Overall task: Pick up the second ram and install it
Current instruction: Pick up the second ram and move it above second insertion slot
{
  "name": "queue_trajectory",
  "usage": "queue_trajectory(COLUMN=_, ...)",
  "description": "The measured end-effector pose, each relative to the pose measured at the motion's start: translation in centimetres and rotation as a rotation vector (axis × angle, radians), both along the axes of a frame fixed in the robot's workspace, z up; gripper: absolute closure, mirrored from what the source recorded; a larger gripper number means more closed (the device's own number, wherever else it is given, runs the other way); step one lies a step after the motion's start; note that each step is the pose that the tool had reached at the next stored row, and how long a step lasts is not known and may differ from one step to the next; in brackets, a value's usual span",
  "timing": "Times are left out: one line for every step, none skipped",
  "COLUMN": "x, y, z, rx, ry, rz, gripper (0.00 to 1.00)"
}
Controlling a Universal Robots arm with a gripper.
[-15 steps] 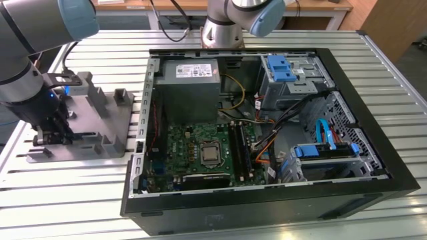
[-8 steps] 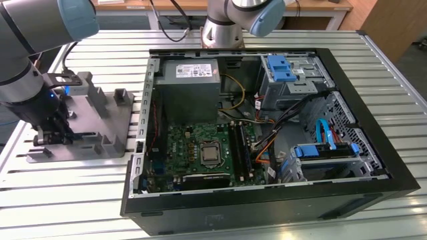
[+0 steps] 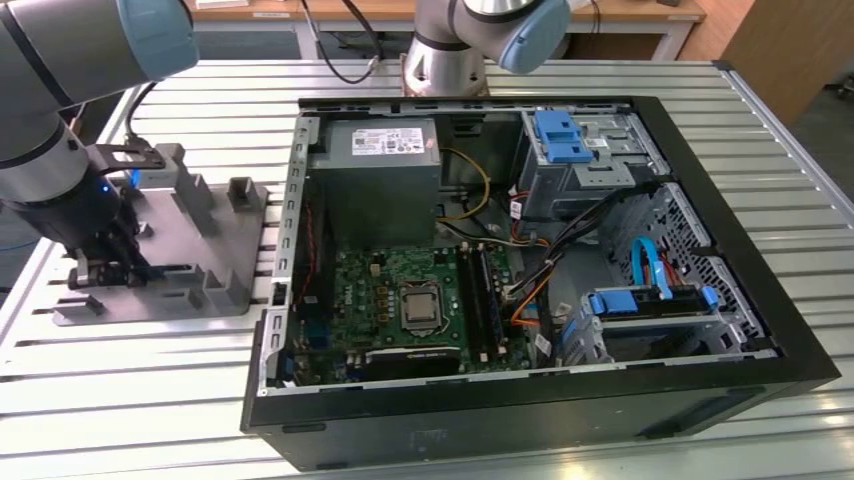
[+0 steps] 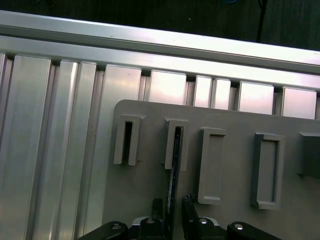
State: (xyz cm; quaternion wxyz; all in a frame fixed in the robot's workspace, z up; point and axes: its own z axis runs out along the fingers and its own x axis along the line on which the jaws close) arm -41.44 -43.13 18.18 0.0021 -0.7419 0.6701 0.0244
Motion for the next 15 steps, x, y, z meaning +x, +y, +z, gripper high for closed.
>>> queue_trajectory(x=0.00, y=0.00, z=0.00, rx=0.0000, ry=0.0000, rz=0.000, gripper=0.71)
queue_trajectory(x=0.00, y=0.00, z=0.00, rx=0.0000, ry=0.0001, rz=0.000, gripper=0.71)
queue_trajectory(x=0.00, y=0.01, z=0.00, rx=-0.0001, ry=0.0001, rz=0.000, gripper=0.71)
queue_trajectory(x=0.00, y=0.01, z=0.01, rx=-0.0001, ry=0.0001, rz=0.000, gripper=0.71)
queue_trajectory(x=0.00, y=0.02, z=0.01, rx=-0.0001, ry=0.0001, rz=0.000, gripper=0.71)
queue_trajectory(x=0.00, y=0.02, z=0.01, rx=-0.0001, ry=0.0001, rz=0.000, gripper=0.71)
queue_trajectory(x=0.00, y=0.02, z=0.00, rx=0.0000, ry=0.0000, rz=0.000, gripper=0.71)
queue_trajectory(x=0.00, y=0.02, z=0.00, rx=0.0000, ry=0.0000, rz=0.000, gripper=0.71)
queue_trajectory(x=0.00, y=0.03, z=0.01, rx=-0.0001, ry=0.0001, rz=0.000, gripper=0.71)
queue_trajectory(x=0.00, y=0.03, z=0.01, rx=-0.0001, ry=0.0001, rz=0.000, gripper=0.71)
queue_trajectory(x=0.00, y=0.03, z=0.01, rx=-0.0001, ry=0.0001, rz=0.000, gripper=0.71)
queue_trajectory(x=0.00, y=0.03, z=0.08, rx=-0.0003, ry=0.0004, rz=0.000, gripper=0.71)
queue_trajectory(x=0.00, y=0.03, z=0.21, rx=-0.0002, ry=0.0002, rz=0.000, gripper=0.71)
queue_trajectory(x=0.00, y=0.03, z=0.44, rx=-0.0001, ry=0.0000, rz=0.000, gripper=0.71)
queue_trajectory(x=0.00, y=0.03, z=0.69, rx=-0.0001, ry=0.0000, rz=0.000, gripper=0.71)
